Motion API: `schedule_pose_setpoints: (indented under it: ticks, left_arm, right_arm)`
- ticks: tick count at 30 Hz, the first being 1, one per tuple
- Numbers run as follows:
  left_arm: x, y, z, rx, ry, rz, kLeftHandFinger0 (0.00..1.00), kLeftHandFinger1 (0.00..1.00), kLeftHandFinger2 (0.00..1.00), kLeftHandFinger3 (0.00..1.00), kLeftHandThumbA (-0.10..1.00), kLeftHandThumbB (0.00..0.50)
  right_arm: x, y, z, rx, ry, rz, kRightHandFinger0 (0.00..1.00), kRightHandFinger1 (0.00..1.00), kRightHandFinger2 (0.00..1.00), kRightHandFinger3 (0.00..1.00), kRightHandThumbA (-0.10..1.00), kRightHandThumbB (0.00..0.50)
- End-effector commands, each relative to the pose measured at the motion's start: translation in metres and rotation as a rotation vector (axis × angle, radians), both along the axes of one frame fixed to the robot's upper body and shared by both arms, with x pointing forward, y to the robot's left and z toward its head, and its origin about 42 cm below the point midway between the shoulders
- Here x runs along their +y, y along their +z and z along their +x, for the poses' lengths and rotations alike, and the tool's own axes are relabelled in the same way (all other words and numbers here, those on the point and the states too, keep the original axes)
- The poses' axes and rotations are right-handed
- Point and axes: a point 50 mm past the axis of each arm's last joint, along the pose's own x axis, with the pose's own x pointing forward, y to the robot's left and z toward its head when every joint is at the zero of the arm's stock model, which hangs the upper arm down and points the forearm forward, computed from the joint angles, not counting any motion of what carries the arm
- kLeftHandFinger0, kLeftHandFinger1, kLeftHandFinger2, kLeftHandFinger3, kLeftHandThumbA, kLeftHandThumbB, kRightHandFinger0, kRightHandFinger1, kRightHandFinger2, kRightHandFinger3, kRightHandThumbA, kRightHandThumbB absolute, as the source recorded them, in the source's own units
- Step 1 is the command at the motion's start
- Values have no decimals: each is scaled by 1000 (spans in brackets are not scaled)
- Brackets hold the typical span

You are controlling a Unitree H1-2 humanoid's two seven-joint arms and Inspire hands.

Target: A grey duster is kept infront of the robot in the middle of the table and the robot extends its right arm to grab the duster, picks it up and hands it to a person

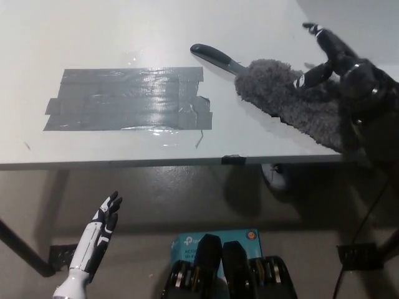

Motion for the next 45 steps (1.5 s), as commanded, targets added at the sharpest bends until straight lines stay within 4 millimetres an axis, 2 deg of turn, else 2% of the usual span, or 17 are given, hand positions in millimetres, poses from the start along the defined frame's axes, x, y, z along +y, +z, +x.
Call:
schedule_pose_setpoints:
  ticks: [1,4,7,15,17,21,25,26,37,38,39,40,41,42,43,44,45]
  left_arm:
    - [-4,16,9,-94,-15,22,1000,1000,1000,1000,1000,357]
    - [-4,18,10,-93,-21,26,1000,1000,1000,1000,1000,334]
    - [-3,19,12,-96,-22,31,1000,1000,1000,1000,1000,309]
    - [-2,18,14,-91,-17,41,1000,1000,1000,1000,1000,284]
    - [-3,18,13,-90,-17,38,1000,1000,1000,1000,1000,280]
    - [-2,17,13,-89,-19,34,1000,1000,1000,1000,1000,280]
    - [-2,18,14,-94,-22,35,1000,1000,1000,1000,1000,277]
    - [-2,18,14,-92,-24,38,1000,1000,1000,1000,1000,289]
    - [-4,21,20,-104,-32,33,1000,1000,1000,1000,1000,299]
    - [-4,21,20,-100,-33,30,1000,1000,1000,1000,1000,301]
    - [-4,22,20,-99,-33,30,1000,1000,1000,1000,1000,301]
    - [-4,22,20,-101,-34,31,1000,1000,1000,1000,1000,302]
    - [-4,23,20,-102,-35,32,1000,1000,1000,1000,1000,303]
    - [-4,24,20,-103,-34,33,1000,1000,1000,1000,1000,303]
    - [-5,25,21,-107,-35,34,1000,1000,1000,1000,1000,302]
    - [-5,25,22,-110,-38,34,1000,1000,1000,1000,1000,301]
    - [-4,26,22,-111,-38,33,1000,1000,1000,1000,1000,301]
  right_arm:
    - [25,27,14,3,14,-23,1000,1000,1000,1000,1000,486]
    - [27,14,13,41,41,22,1000,1000,1000,1000,1000,482]
    - [28,5,11,71,55,38,1000,1000,1000,1000,1000,500]
    - [25,-1,11,110,68,47,1000,1000,1000,1000,1000,493]
    - [23,-6,13,115,48,-49,1000,1000,1000,1000,1000,500]
    - [8,-33,15,145,-18,-266,1000,1000,1000,1000,1000,500]
    - [-2,-43,14,169,-49,-337,1000,1000,1000,1000,1000,500]
    - [-7,-46,14,185,-65,-370,1000,1000,1000,1000,1000,500]
    - [-4,-60,10,187,-50,-407,1000,1000,1000,1000,1000,494]
    - [-3,-62,10,176,-44,-413,1000,1000,1000,1000,970,477]
    - [-1,-63,9,154,-40,-405,1000,1000,1000,1000,806,385]
    - [2,-65,9,119,-39,-368,1000,1000,1000,1000,567,371]
    - [3,-66,8,101,-38,-336,719,726,828,1000,272,358]
    - [4,-68,7,85,-35,-320,417,462,622,1000,78,330]
    - [4,-71,6,50,-28,-294,131,234,383,897,-78,297]
    - [3,-74,5,24,-18,-280,26,152,296,628,-96,241]
    - [3,-75,4,-2,-3,-259,1,191,365,455,-100,207]
